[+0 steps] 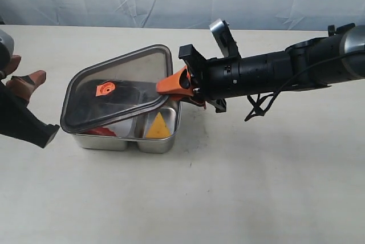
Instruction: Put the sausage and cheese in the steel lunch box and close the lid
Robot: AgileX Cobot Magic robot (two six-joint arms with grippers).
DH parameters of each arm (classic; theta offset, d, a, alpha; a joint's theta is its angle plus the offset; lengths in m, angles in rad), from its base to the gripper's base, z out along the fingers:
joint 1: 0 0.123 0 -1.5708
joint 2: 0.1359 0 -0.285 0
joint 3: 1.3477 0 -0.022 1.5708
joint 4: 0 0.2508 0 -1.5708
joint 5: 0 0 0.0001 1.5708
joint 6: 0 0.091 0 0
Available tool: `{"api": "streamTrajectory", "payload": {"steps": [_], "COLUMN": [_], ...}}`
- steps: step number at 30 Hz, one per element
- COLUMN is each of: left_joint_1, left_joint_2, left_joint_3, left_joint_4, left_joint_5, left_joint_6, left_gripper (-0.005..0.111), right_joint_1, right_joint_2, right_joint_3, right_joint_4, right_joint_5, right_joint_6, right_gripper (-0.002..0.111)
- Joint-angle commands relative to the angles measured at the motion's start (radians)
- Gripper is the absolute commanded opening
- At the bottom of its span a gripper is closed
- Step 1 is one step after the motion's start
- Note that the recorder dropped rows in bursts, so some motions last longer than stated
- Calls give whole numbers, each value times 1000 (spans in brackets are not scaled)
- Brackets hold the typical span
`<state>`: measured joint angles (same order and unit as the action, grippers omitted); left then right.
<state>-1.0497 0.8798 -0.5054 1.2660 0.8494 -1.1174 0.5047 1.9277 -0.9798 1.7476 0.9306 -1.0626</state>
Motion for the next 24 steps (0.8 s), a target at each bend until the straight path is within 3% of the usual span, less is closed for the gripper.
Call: {"api": "streamTrajectory", "payload": {"steps": [1, 24], "left_joint_1": [4, 4], "left_joint_2": [-7, -7], "left_joint_3": [2, 2], "left_joint_4": [9, 25], "left_joint_5": [-17, -66], "left_joint_6": [-9, -9], "left_gripper": [34, 34], "right_joint_1": [-3, 85], "right_joint_2": [2, -52], "right_joint_3": [8, 67], "right_joint_4": [-3, -3], "right_joint_5": [-46, -199], "right_joint_6": [12, 228], "right_gripper": [-1, -1]}}
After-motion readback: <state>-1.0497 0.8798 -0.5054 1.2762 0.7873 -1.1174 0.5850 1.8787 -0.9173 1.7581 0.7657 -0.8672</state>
